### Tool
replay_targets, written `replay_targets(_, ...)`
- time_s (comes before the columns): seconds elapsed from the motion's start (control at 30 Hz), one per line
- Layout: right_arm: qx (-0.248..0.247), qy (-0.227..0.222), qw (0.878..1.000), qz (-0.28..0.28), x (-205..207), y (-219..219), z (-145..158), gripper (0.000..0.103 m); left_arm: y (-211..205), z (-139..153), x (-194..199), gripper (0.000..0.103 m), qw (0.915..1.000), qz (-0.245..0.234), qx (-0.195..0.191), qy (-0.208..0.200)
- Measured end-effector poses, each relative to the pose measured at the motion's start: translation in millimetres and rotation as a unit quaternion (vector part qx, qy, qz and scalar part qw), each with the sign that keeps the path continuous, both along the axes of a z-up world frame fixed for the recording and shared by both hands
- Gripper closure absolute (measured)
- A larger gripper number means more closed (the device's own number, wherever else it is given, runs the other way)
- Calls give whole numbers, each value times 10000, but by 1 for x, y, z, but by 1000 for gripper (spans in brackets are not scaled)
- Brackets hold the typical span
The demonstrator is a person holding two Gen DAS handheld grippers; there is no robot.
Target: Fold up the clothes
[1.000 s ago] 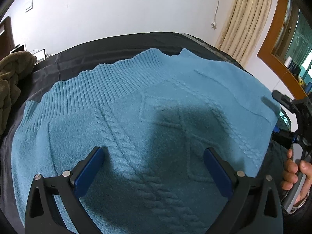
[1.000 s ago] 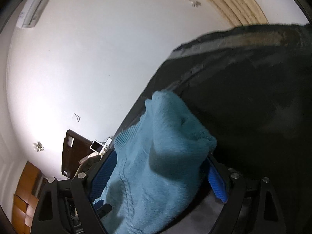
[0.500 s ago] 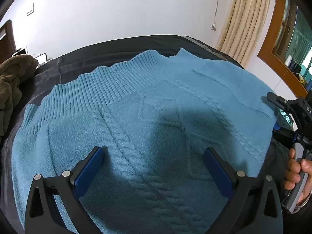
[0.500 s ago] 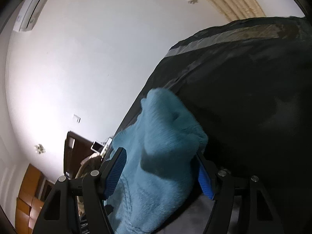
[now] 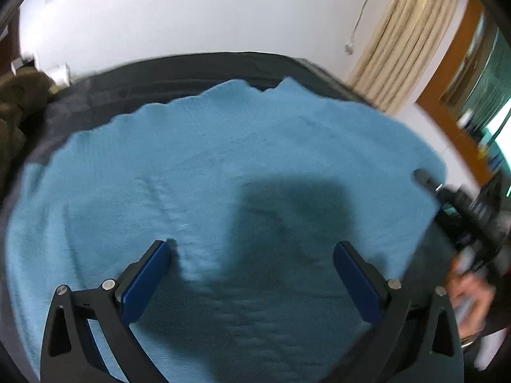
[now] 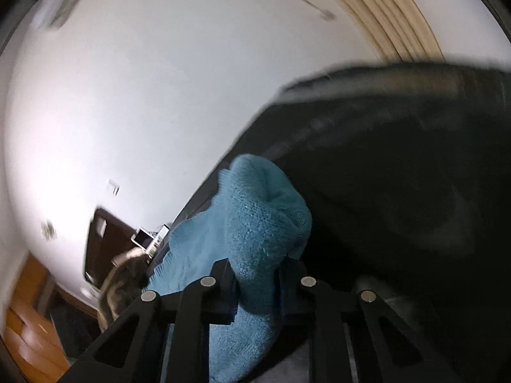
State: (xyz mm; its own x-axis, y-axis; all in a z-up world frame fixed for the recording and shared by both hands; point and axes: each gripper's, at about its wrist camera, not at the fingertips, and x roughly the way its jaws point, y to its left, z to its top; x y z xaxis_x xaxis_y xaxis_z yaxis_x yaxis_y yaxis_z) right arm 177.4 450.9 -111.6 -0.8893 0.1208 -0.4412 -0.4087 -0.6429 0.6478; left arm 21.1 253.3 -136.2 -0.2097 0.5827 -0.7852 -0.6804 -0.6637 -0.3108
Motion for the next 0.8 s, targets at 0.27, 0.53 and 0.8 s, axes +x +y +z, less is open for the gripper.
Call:
replay_targets(0.27, 1983, -191, 9798, 172, -7, -59, 44, 84, 51, 62, -22, 1, 9948, -561, 464, -714)
replay_targets(0.53, 3217, -343, 9457, 315, -8, -111, 46, 84, 141, 91, -30, 1, 9852, -1329, -118, -1078)
replay_targets(0.8, 4116, -398, 9083, 638, -13, -153, 50, 84, 186, 75, -30, 1, 9727, -1774, -1268, -789)
